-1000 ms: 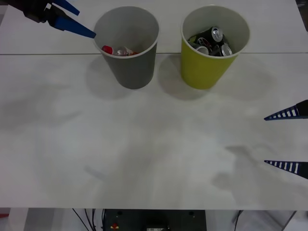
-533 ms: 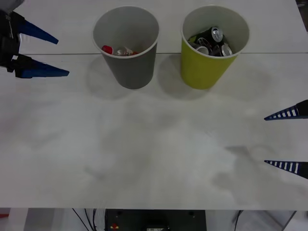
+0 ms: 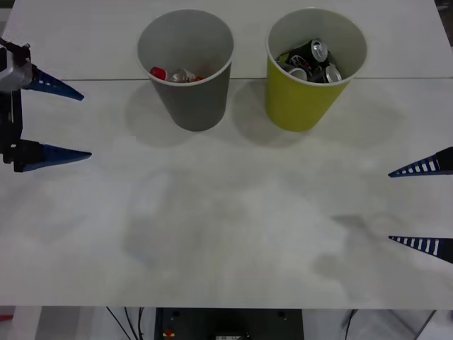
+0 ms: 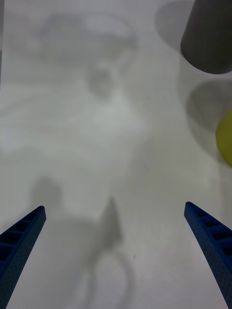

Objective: Put the can into the green bin and the plastic bottle into the gray bin

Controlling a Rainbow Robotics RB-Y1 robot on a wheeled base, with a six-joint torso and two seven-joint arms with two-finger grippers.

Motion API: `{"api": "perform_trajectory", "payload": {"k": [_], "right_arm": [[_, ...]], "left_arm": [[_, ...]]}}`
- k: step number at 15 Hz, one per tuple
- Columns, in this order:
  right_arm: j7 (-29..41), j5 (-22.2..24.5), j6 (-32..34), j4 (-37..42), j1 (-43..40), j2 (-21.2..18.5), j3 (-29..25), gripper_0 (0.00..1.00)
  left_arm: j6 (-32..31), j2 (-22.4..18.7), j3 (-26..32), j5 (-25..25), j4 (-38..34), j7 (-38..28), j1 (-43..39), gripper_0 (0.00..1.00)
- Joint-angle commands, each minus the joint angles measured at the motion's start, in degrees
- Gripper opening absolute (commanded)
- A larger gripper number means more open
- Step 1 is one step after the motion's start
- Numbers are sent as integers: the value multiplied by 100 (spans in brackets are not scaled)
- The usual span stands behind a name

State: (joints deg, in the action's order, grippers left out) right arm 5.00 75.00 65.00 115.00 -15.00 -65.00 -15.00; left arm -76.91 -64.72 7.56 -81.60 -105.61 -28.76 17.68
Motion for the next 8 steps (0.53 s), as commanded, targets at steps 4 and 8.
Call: {"api": "perform_trajectory", "payload": {"k": [4,8], "right_arm": [[0,0,0,0,0,0,0,100],[0,0,0,0,0,0,0,100]], "left_arm": [[203,152,501,-128,-689,873,-1126,100],[255,451,905,-216,-1146,1004,-1768,100]]}}
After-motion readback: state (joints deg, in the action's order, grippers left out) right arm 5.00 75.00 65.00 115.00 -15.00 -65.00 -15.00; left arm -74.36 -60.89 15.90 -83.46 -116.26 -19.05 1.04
